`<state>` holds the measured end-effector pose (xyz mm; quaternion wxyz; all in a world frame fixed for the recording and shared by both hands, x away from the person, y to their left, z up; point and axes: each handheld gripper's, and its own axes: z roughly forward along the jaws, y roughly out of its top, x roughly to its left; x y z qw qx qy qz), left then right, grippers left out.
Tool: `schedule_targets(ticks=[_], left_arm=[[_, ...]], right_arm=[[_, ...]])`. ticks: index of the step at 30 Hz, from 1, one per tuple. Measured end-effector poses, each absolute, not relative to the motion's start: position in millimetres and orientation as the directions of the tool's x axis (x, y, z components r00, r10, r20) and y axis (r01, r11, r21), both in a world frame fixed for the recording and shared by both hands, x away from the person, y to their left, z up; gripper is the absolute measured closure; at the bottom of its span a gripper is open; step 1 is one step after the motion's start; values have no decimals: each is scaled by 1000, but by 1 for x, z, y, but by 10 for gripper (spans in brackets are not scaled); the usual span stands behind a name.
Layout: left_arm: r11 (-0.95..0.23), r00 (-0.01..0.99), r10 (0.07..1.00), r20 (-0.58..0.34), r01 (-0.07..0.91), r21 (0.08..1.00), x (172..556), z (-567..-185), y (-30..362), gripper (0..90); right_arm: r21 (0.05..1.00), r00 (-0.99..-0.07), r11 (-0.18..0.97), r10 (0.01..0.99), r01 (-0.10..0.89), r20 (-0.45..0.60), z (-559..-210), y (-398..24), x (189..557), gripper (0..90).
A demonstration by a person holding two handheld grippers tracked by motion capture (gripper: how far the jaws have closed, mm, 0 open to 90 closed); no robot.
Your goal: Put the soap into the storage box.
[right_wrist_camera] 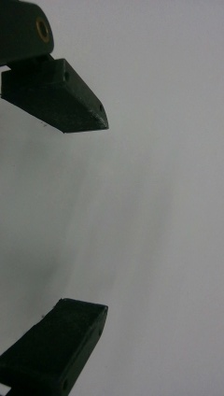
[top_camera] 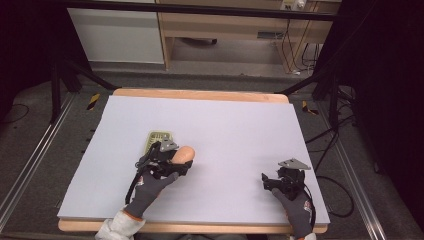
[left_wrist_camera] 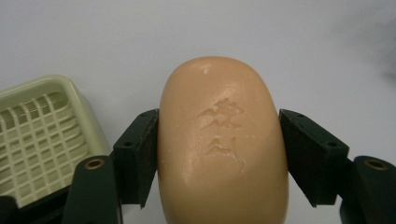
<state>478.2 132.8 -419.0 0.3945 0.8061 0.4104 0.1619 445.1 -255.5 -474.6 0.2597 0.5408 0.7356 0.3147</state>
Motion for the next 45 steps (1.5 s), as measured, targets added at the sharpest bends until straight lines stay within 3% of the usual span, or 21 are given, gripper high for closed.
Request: schedule_targets(ticks=[45], left_arm=[[-246,468,881,-67,575,781,510,-412,186,320]], right_arm=[[743,-277,216,960,633,-43,-475,-255,446,100]])
